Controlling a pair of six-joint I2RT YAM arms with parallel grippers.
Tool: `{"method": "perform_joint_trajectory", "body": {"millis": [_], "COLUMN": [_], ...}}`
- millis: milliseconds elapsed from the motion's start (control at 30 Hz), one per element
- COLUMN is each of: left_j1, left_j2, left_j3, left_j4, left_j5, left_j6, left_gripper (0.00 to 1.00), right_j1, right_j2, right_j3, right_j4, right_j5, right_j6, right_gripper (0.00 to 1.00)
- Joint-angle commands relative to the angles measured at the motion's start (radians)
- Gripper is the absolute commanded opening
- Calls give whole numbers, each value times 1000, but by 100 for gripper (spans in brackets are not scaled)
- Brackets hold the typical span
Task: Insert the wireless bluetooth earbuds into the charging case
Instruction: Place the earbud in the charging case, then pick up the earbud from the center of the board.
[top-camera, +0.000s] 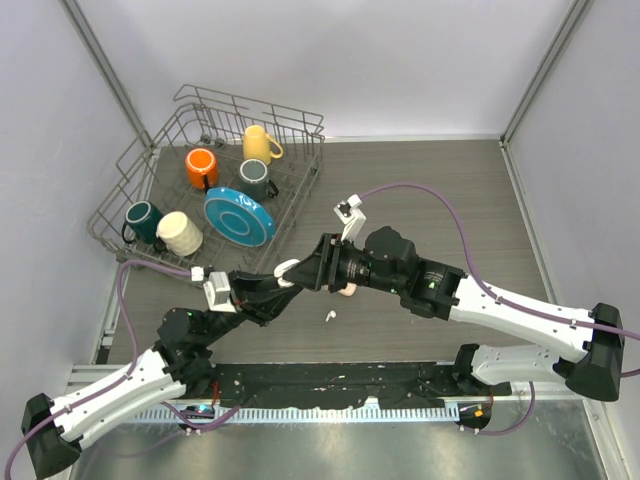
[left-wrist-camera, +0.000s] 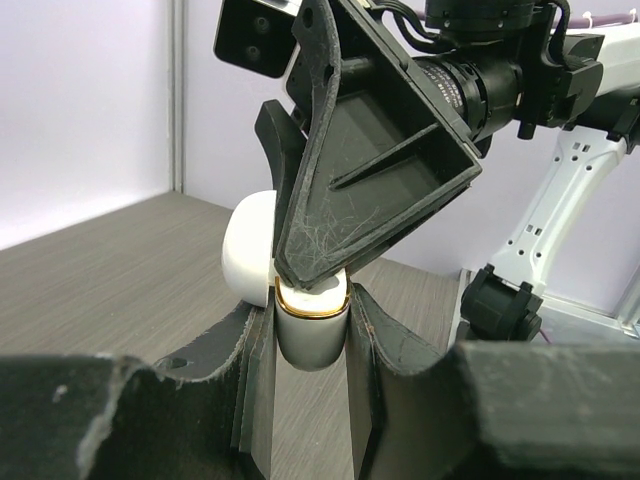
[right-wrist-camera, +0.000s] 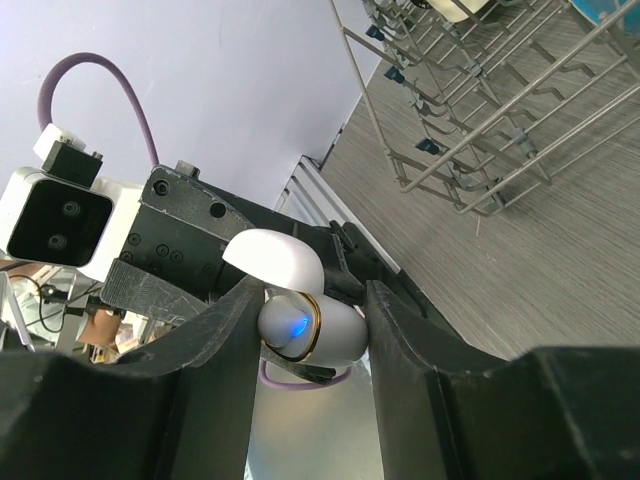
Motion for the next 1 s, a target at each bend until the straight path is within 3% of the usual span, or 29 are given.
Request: {"method": "perform_joint_trajectory", "body": {"millis": [0, 67, 167, 367, 567, 667, 833, 967], "left_j1": [-2, 0, 0, -2, -2, -2, -2, -2], "left_j2": [6, -4, -31, -86, -139, -164, -221, -236], "left_j3": [20, 9, -11, -46, -61, -61, -43, -23], "left_j4": [10, 11, 10, -3, -52, -88, -142, -181], "left_j5": [-23, -38, -58, -83, -92, -100, -104, -100], "left_j6": [-25, -25, -25, -22, -13, -4, 17, 24], "left_gripper": [0, 0, 0, 0, 0, 0, 0, 0], "right_j1": [20, 20, 19, 20, 19, 20, 19, 19], "right_j2": [10, -3, -25, -68, -140, -222, -322, -235], "right_j3": [31, 25, 17, 7, -18, -65, -105, -89], "right_j4": [2, -6, -12, -8, 8, -11, -262, -478], "right_j5": [-30, -1, 41, 117, 150, 238, 542, 615], "right_j6": [-53, -51, -51, -53, -73, -71, 21, 121], "right_gripper": [34, 50, 64, 77, 78, 78, 68, 64]}}
